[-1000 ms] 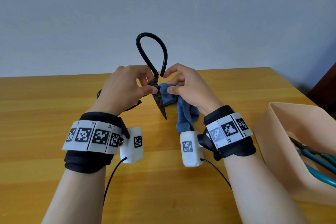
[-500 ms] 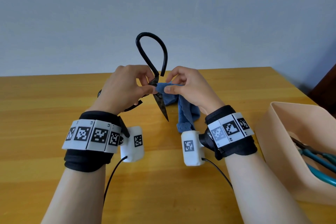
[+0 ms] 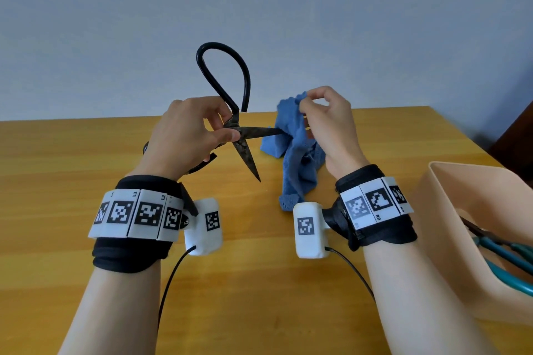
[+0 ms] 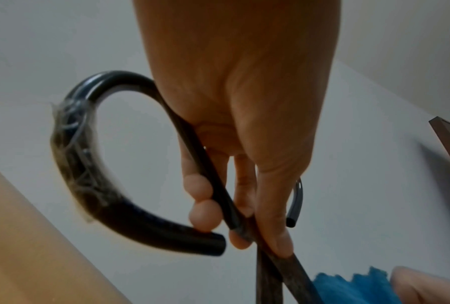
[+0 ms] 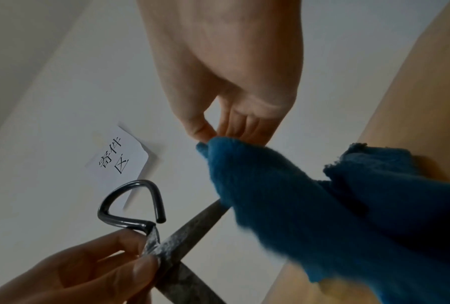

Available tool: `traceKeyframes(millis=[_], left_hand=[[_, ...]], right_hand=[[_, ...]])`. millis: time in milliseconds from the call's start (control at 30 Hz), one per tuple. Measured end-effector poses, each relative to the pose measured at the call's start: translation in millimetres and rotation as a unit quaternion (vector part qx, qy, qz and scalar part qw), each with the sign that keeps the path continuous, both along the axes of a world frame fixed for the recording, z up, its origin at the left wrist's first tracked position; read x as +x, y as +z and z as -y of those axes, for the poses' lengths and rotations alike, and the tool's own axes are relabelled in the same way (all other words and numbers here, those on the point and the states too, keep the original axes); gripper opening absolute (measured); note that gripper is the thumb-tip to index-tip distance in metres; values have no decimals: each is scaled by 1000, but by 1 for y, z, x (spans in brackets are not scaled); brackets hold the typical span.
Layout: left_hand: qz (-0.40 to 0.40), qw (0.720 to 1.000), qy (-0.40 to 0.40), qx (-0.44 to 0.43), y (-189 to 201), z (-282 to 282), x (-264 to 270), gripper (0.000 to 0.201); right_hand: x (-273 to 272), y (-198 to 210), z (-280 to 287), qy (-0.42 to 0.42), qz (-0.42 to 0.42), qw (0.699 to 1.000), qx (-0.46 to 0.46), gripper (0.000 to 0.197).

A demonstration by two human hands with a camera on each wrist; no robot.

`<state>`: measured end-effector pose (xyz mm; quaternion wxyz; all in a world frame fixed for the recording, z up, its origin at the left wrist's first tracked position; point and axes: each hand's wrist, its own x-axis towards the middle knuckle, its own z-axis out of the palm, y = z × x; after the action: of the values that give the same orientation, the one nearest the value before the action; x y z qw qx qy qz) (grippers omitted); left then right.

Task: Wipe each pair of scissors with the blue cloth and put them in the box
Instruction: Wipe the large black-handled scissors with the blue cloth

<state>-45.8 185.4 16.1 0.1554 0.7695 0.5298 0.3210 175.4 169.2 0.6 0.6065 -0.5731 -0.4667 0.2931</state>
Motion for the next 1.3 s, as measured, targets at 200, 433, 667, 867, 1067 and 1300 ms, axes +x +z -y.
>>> traceKeyframes(millis=[200,433,667,867,1067,1300], left_hand=[[-4,1000,0,16,2,1,2,20],[0,1000,-21,-3,2,3,8,18],[-10,1000,-23,-13,1,3,6,20],[-13,1000,-24,-10,1,4,8,20],[-12,999,-23,-22,2,4,5,20],[-17,999,-22,-17,2,4,6,20]], right_hand=[[-13,-5,4,161,146,976,-20,26],[-12,-8,2,136,154,979,-13,21],[-12,-11,1,146,178,973,-32,31],[-11,-12,1,166,190,967,-37,23],[-10,-14,-3,166,196,965,-52,27],[-7,-11,-1,166,189,966,-49,20]])
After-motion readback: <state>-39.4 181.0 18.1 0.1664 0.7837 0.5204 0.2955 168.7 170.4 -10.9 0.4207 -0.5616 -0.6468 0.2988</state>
